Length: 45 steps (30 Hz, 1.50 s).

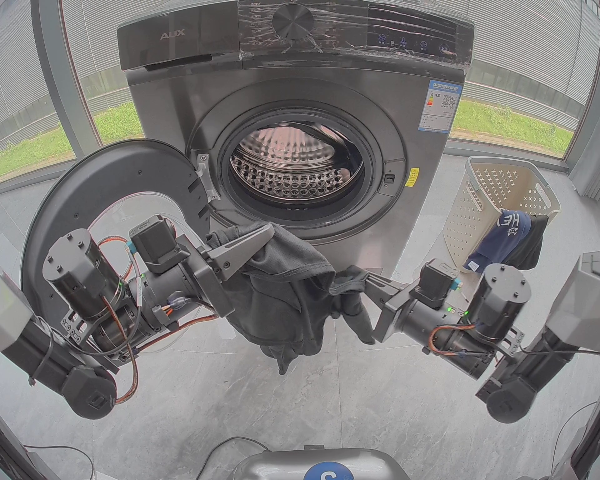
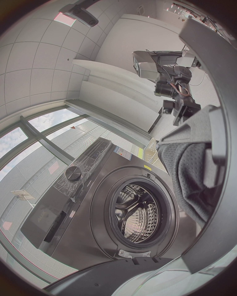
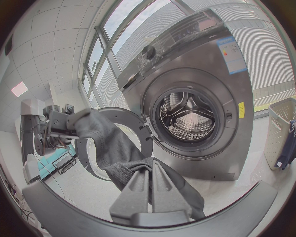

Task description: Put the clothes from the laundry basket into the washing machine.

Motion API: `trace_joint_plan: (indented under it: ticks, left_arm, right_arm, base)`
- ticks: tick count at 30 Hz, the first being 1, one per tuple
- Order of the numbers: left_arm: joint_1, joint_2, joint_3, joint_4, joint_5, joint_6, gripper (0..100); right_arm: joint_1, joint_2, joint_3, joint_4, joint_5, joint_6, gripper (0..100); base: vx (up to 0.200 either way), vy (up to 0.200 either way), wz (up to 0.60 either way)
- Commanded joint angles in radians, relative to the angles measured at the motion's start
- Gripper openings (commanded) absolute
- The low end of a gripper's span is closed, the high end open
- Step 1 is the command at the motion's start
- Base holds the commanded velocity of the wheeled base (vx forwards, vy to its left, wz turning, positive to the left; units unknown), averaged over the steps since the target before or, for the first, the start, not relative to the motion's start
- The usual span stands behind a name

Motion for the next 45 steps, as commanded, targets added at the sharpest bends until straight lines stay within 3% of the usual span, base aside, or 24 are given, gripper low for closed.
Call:
trace_joint_plan:
  ticks: [1, 6, 22, 23, 33, 45]
  left_arm:
    - [0.002, 0.009, 0.004, 0.0, 0.005, -0.003, 0]
    - [0.002, 0.032, -0.01, -0.002, 0.083, -0.003, 0]
    - [-0.021, 0.035, 0.044, 0.001, 0.072, 0.003, 0]
    - [-0.021, 0.035, 0.051, 0.003, 0.066, 0.002, 100]
    - [-0.016, 0.179, 0.119, 0.018, 0.071, -0.003, 100]
    - [-0.059, 0.366, 0.11, -0.005, 0.066, 0.026, 100]
  right_arm:
    - [-0.006, -0.136, 0.07, -0.016, -0.009, -0.006, 0]
    - [-0.026, -0.156, 0.043, -0.015, -0.054, -0.004, 0]
    - [-0.036, -0.181, 0.026, -0.015, -0.054, -0.009, 0]
    - [-0.036, -0.181, 0.023, -0.015, -0.054, -0.009, 0]
    - [-0.021, -0.204, 0.001, -0.013, -0.06, -0.004, 0]
    - [-0.013, -0.198, -0.005, -0.013, -0.061, -0.004, 0]
  base:
    - [0.0, 0.0, 0.0]
    - [0.0, 0.0, 0.0]
    - [0.0, 0.0, 0.0]
    - [0.0, 0.0, 0.0]
    - [0.0, 0.0, 0.0]
    - [0.0, 0.0, 0.0]
